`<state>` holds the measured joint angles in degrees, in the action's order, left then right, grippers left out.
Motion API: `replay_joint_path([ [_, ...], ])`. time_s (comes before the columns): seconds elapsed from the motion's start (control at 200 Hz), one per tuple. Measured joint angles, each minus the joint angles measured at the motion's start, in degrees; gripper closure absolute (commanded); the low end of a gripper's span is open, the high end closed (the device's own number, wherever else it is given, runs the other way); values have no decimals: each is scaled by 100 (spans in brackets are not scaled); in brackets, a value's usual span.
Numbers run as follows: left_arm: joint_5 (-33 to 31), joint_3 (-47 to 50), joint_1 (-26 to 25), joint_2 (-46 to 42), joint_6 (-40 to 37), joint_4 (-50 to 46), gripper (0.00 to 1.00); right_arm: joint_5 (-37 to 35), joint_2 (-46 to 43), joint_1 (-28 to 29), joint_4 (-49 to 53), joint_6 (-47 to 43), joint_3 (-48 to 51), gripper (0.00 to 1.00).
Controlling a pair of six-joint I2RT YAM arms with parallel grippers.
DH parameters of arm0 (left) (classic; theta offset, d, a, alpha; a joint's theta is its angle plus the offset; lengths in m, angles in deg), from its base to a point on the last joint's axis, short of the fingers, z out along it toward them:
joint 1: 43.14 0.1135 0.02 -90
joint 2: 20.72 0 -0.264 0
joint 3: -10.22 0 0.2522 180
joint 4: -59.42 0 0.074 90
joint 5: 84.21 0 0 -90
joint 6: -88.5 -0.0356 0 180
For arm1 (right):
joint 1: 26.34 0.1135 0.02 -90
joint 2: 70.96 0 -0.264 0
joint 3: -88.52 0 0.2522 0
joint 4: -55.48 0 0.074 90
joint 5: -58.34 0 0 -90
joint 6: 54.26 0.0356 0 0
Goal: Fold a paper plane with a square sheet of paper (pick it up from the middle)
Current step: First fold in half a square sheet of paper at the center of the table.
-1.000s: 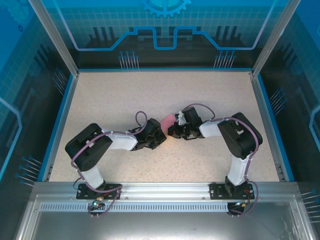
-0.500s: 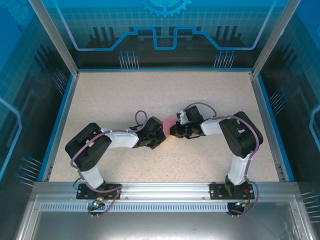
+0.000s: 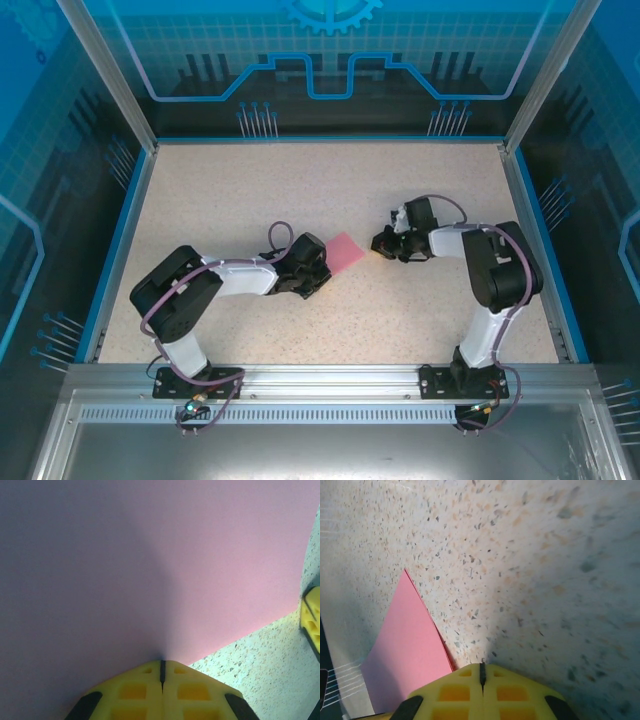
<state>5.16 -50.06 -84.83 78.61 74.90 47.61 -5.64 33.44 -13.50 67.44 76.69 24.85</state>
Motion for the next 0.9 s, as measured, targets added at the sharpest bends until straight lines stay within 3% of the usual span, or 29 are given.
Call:
replay_joint_path([
  [0.125,0,-44,0,11,-33,-68,100,-188,-466,247,118,-13,-20,100],
  [0.225,0,-63,0,15,-48,-109,100,-201,-603,782,118,-11,-155,100],
  [0.355,0,-63,0,17,-116,-111,100,-144,-330,1449,66,17,-321,100],
  [0.485,0,-63,0,15,-151,-111,100,-111,118,1685,85,59,-407,100],
  [0.7,0,-61,0,15,-153,-122,100,61,457,1537,114,57,-490,100],
  [0.9,11,-35,28,15,-205,-72,100,195,367,614,81,13,-308,100],
])
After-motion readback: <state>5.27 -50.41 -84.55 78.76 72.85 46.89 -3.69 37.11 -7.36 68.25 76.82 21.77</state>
